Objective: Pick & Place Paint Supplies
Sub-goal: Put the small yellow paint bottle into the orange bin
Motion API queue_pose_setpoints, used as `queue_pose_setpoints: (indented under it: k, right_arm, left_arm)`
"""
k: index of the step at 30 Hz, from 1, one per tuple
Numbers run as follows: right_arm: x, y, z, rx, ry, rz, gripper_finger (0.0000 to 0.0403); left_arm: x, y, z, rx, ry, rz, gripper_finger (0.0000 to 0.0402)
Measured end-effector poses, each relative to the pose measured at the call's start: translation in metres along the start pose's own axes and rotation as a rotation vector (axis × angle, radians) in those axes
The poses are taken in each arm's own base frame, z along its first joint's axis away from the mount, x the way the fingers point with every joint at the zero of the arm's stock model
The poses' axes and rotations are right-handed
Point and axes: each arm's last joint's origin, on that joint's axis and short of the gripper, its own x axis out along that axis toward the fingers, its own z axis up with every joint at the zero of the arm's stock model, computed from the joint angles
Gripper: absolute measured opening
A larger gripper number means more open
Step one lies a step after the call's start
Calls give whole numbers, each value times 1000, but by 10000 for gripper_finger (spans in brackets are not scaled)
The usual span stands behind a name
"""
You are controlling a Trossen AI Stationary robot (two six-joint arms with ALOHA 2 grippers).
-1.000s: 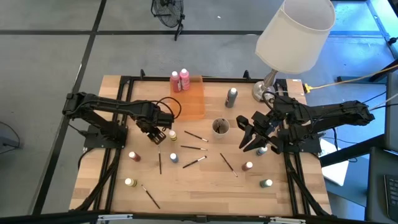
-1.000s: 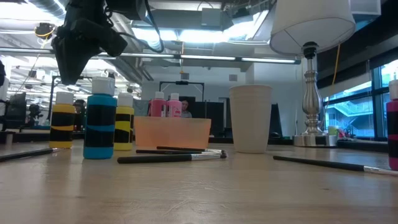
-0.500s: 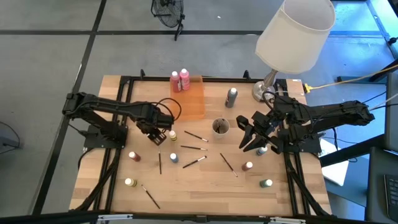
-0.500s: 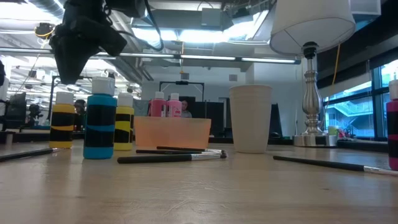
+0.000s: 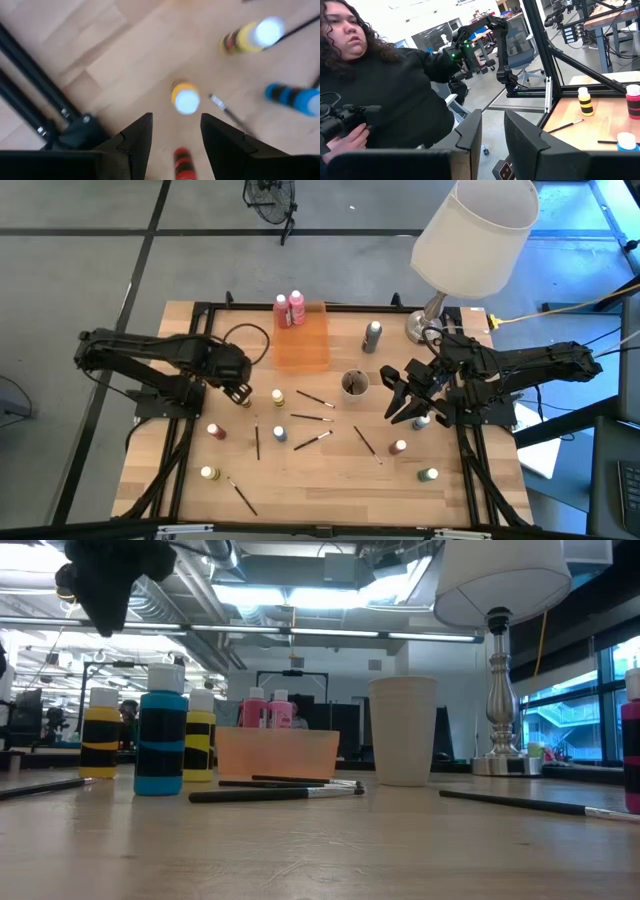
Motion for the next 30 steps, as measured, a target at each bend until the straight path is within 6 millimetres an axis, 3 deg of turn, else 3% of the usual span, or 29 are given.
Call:
queue_pose_setpoints:
  k: [17,30]
  right_arm:
    - [0,0,2,-18,-13,2,87]
    - [0,0,1,-11,-5,-1,87]
  left_arm:
    - [2,-3,3,-10,-158,105,164]
    - [-1,-10,-8,79,-156,72,182]
